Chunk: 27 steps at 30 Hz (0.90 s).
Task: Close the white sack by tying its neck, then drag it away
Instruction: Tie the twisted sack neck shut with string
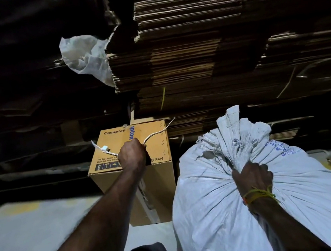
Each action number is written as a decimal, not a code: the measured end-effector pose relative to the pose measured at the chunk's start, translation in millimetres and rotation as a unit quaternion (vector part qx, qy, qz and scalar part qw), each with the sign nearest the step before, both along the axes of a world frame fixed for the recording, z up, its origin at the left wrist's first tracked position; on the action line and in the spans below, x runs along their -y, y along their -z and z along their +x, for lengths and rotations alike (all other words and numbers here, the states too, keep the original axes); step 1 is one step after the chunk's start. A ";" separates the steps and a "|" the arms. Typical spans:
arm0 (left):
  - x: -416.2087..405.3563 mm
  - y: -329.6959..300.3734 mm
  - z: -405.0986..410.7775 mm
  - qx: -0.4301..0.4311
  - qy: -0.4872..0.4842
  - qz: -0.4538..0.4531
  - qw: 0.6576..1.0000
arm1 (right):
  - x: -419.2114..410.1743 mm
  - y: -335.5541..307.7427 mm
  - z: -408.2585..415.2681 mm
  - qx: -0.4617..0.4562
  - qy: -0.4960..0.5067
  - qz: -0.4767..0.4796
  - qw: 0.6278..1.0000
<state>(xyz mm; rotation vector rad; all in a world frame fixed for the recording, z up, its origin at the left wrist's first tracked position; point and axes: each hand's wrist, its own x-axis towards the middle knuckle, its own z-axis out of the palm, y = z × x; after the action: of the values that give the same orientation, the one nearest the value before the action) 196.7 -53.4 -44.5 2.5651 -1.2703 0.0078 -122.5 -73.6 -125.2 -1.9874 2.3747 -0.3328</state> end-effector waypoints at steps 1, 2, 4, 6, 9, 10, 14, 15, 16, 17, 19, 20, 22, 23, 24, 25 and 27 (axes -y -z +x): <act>-1.3 1.2 -2.0 0.017 0.006 0.002 1.000 | -0.1 0.6 -2.1 0.006 0.004 0.001 1.000; -3.0 1.9 -4.7 0.032 0.010 0.006 0.999 | -0.3 1.2 -4.4 0.015 0.007 0.001 1.000; -4.5 2.6 -9.6 0.041 0.019 0.005 0.999 | -0.8 0.2 -9.4 0.032 0.013 0.000 0.999; -4.6 2.3 -14.2 0.041 0.026 -0.006 0.999 | -2.4 -2.8 -13.4 0.038 0.017 0.004 0.999; -2.8 2.0 -23.0 0.039 0.045 -0.048 0.997 | -5.2 -5.8 -17.0 0.050 0.018 0.005 0.999; -1.8 2.1 -25.5 0.032 0.053 -0.062 0.996 | -6.1 -6.5 -18.2 0.061 0.019 0.003 0.998; 2.0 5.4 -32.1 -0.019 0.075 -0.121 0.990 | -9.5 -10.4 -26.9 0.093 0.034 0.003 0.995; 3.5 5.3 -33.6 -0.030 0.079 -0.134 0.987 | -10.8 -11.4 -29.3 0.096 0.038 0.002 0.995; 4.6 3.7 -35.9 -0.043 0.081 -0.146 0.985 | -12.6 -12.0 -31.4 0.100 0.041 -0.001 0.994; 6.3 2.7 -37.8 -0.054 0.082 -0.157 0.983 | -14.7 -12.4 -33.5 0.103 0.043 -0.003 0.994; 9.2 0.7 -42.5 -0.069 0.093 -0.176 0.978 | -18.7 -13.0 -37.1 0.113 0.049 -0.007 0.992; 10.3 0.0 -45.2 -0.078 0.101 -0.184 0.975 | -20.5 -13.1 -39.0 0.121 0.053 -0.009 0.991; 11.3 -1.0 -52.0 -0.109 0.114 -0.206 0.966 | -24.5 -13.7 -41.8 0.140 0.062 -0.020 0.988; 11.5 -2.3 -56.8 -0.125 0.117 -0.215 0.961 | -26.1 -13.1 -43.3 0.153 0.065 -0.027 0.986; 12.0 -5.4 -62.8 -0.138 0.114 -0.218 0.959 | -28.1 -12.6 -44.6 0.164 0.070 -0.033 0.983; 13.0 -8.3 -68.7 -0.148 0.104 -0.214 0.960 | -30.1 -11.4 -46.2 0.173 0.072 -0.037 0.982; 14.6 -12.5 -78.6 -0.168 0.081 -0.203 0.961 | -33.9 -9.3 -49.0 0.183 0.075 -0.040 0.980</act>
<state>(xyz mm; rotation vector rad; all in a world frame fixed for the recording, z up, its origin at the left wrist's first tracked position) 118.1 -68.0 -32.0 2.0085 -1.1972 -0.1734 -171.5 -39.7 -115.9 -1.6058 2.3028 -0.7398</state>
